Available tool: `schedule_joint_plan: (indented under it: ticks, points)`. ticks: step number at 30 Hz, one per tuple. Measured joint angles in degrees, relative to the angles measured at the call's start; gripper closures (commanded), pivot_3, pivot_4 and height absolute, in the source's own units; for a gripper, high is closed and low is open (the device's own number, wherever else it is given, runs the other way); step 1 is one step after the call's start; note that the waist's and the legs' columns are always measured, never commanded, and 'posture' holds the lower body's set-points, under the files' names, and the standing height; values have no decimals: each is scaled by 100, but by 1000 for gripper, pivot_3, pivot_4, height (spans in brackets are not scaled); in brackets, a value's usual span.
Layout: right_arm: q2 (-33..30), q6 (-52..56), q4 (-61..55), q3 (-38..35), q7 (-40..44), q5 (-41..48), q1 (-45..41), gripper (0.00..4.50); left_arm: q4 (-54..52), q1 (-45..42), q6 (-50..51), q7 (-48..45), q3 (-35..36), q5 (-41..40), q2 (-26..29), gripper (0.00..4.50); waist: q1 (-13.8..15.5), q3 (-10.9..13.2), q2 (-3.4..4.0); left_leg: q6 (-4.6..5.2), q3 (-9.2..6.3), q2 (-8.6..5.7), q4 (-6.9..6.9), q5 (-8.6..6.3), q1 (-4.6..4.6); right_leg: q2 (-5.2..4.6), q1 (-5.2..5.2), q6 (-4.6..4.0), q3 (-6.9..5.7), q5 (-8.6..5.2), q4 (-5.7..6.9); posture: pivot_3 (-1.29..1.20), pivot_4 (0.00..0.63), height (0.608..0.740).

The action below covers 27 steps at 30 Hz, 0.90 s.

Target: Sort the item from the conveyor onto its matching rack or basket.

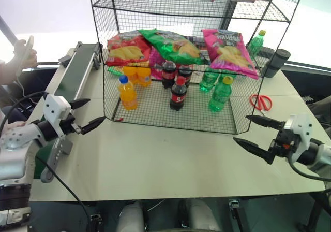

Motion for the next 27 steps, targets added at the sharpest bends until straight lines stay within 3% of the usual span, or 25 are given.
schedule_joint_plan:
  ticks: [27]
  points:
    - [-2,-22,33,213,25,-132,-100,54,-14,38,-11,-57,-208,-37,-233,0,2,-1,-1,-2,0,-1,2,1,1,1,1,1,0,0,3,0,150,726]
